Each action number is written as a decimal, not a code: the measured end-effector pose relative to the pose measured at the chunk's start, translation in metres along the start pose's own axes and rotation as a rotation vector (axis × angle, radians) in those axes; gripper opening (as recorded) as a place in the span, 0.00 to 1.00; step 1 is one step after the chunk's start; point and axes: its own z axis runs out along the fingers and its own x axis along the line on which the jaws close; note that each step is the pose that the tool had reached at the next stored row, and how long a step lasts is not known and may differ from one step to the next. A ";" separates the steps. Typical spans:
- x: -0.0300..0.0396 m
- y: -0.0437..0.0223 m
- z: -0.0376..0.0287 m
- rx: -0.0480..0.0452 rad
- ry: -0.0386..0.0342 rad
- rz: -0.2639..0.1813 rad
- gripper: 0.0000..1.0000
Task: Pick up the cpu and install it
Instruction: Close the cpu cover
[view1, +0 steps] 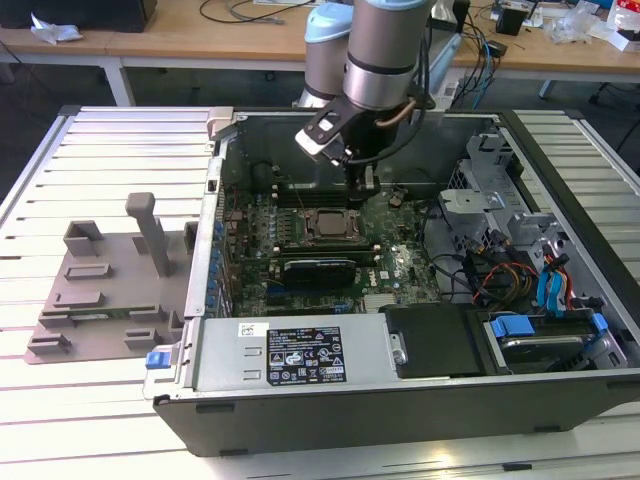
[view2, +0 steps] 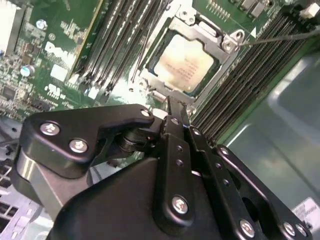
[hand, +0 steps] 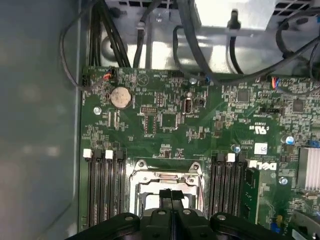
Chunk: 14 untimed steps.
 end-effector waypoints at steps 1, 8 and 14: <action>0.0002 -0.0037 0.0024 0.0000 0.0001 0.000 0.11; 0.0020 -0.0376 0.0270 0.0000 0.0001 0.000 0.11; 0.0022 -0.0407 0.0323 0.0000 0.0000 0.000 0.11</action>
